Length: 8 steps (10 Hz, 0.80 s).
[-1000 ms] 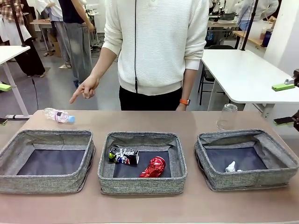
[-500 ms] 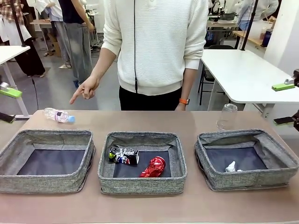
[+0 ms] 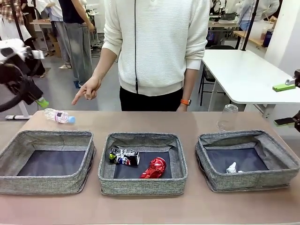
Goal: Sort the waste into the appropriate baskets.
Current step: Pick up the waste item pointed out by the person.
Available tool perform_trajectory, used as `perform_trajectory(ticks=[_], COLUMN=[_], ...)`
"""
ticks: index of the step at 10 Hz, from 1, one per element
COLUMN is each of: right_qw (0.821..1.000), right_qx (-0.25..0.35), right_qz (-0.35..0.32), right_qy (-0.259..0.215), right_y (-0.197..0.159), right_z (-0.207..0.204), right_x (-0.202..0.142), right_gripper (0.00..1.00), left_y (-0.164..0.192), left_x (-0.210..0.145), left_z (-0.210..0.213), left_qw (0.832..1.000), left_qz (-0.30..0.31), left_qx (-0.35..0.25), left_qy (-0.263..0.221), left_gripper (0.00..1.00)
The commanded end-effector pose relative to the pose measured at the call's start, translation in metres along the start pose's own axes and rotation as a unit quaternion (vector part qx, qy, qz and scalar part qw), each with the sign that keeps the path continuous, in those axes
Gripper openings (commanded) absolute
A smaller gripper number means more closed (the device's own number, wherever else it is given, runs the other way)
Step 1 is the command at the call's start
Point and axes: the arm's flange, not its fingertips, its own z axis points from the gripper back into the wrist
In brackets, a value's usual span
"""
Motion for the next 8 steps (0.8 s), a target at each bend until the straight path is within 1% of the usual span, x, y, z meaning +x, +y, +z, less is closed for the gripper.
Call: perform_trajectory(ticks=[1, 2, 3, 4, 6, 7, 8], right_qw=[1.0, 1.0, 1.0, 1.0, 1.0, 1.0, 1.0], right_qx=[0.004, 0.004, 0.004, 0.004, 0.004, 0.004, 0.004], right_qz=[0.01, 0.01, 0.01, 0.01, 0.01, 0.01, 0.01], right_qy=[-0.005, -0.005, -0.005, -0.005, -0.005, -0.005, -0.005], right_y=[0.003, 0.003, 0.003, 0.003, 0.003, 0.003, 0.003], right_z=[-0.001, -0.001, -0.001, -0.001, -0.001, -0.001, -0.001], right_x=[0.003, 0.003, 0.003, 0.003, 0.003, 0.003, 0.003], right_gripper=[1.0, 1.0, 1.0, 1.0, 1.0, 1.0, 1.0], left_y=[-0.037, -0.049, -0.058, -0.033, -0.033, -0.047, 0.007], left_x=[-0.012, -0.014, -0.013, 0.005, 0.005, 0.0, 0.008], left_z=[-0.031, -0.04, -0.038, -0.028, -0.028, -0.038, -0.044], left_qw=[0.92, 0.914, 0.934, 0.986, 0.986, 0.975, 0.97], left_qz=[-0.178, -0.207, -0.154, -0.11, -0.11, -0.135, -0.216], left_qx=[0.344, 0.334, 0.293, 0.11, 0.11, 0.157, 0.08], left_qy=[0.064, 0.1, 0.132, 0.054, 0.054, 0.077, 0.078], left_gripper=[1.0, 1.0, 1.0, 1.0, 1.0, 1.0, 1.0])
